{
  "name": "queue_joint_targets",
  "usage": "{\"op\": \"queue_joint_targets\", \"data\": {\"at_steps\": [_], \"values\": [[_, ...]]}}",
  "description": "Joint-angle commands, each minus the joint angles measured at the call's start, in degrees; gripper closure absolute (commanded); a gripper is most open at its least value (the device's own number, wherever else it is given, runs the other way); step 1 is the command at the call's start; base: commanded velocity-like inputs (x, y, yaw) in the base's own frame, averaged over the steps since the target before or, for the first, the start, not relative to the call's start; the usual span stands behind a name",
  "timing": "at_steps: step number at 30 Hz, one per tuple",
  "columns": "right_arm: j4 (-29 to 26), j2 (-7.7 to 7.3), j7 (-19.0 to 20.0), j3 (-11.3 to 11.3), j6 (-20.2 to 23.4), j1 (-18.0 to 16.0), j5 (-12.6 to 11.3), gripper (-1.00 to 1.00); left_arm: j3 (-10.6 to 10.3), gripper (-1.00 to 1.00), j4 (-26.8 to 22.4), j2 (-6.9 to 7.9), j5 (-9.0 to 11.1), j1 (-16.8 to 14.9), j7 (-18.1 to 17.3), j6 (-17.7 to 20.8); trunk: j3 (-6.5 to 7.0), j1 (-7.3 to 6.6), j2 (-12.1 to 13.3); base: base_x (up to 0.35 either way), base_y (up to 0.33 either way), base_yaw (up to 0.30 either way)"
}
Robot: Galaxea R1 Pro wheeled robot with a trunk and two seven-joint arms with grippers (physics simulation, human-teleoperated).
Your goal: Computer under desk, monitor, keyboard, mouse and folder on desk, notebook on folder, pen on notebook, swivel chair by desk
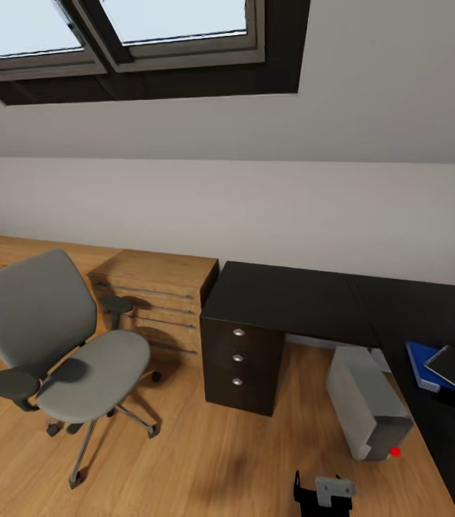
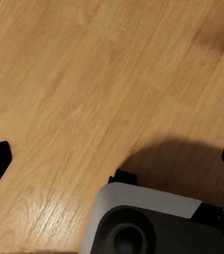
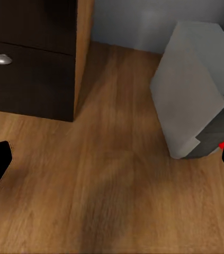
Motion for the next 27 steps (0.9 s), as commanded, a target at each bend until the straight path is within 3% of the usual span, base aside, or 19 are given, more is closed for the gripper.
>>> {"op": "queue_joint_targets", "data": {"at_steps": [1, 8, 16, 27], "values": [[0.03, 0.01, -0.27, 0.48, -0.09, -0.04, -0.41, -1.00, -0.11, -1.00, -0.11, 0.02, 0.08, 0.02, 0.23, -0.06, -0.05, 0.00, -0.04, 0.000, 0.000, 0.284], [-0.04, -0.01, -0.26, 0.39, -0.21, -0.04, -0.68, -1.00, -0.11, -1.00, -0.11, -0.08, 0.00, 0.02, 0.23, -0.06, -0.09, 0.00, -0.04, 0.000, 0.000, 0.254], [0.11, -0.05, -0.25, 0.57, -3.74, -0.04, -0.74, -1.00, -0.16, -1.00, -0.11, -0.15, 0.01, 0.03, 0.23, 0.00, -0.04, 0.00, -0.04, 0.000, 0.000, 0.045], [0.21, 0.06, -0.42, 0.64, -5.56, -0.04, -0.65, -1.00, -0.19, -1.00, -0.11, -0.10, 0.02, 0.01, 0.23, 0.01, 0.58, 0.00, -0.04, -0.008, 0.000, 0.191]]}}
